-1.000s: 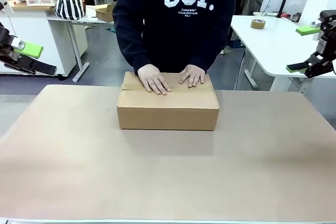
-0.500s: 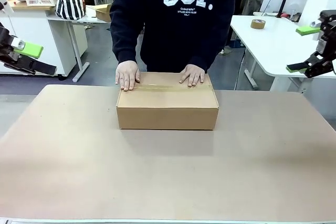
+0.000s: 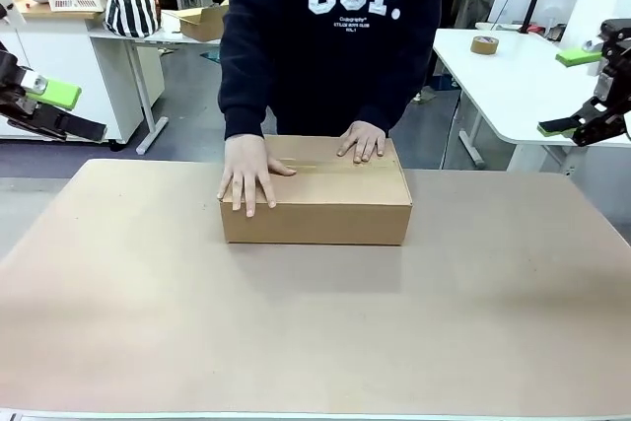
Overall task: Pack the gift set into the box.
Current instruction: Press and hold the closed box until the human finishes sealing it.
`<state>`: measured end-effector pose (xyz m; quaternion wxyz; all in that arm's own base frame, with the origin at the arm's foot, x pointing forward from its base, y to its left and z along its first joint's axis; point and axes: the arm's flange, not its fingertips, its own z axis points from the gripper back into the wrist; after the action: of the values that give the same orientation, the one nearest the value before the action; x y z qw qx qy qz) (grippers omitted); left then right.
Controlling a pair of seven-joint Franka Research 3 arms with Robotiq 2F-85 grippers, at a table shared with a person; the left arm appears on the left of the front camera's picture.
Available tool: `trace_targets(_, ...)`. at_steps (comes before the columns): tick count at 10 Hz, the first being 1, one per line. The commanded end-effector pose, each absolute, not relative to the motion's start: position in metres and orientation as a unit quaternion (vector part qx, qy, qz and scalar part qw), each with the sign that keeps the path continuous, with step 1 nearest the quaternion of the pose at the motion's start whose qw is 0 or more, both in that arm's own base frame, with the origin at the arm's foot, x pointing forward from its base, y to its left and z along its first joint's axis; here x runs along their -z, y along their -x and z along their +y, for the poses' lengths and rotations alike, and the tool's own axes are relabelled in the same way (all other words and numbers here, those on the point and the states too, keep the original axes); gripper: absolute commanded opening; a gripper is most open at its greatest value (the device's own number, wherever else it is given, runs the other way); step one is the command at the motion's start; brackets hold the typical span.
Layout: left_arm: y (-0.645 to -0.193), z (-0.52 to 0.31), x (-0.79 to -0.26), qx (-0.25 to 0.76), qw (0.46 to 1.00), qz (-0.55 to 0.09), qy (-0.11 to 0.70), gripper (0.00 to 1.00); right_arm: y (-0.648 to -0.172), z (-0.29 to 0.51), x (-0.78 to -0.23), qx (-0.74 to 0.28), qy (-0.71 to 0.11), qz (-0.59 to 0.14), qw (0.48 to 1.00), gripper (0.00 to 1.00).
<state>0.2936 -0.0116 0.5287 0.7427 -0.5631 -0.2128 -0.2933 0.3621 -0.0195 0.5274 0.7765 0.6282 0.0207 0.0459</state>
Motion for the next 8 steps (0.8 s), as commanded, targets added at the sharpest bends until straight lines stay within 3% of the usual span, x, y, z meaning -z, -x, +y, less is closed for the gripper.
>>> trace_targets(1,-0.2950,-0.0134,-0.5291,0.298,0.732,-0.222,0.570,1.00,-0.3629,-0.0193,-0.5308,-0.048,-0.636,0.019,0.770,1.00)
trace_targets(8,-0.2950,-0.0134,-0.5291,0.298,0.732,-0.222,0.570,1.00,-0.3629,-0.0193,-0.5308,-0.048,-0.636,0.019,0.770,1.00)
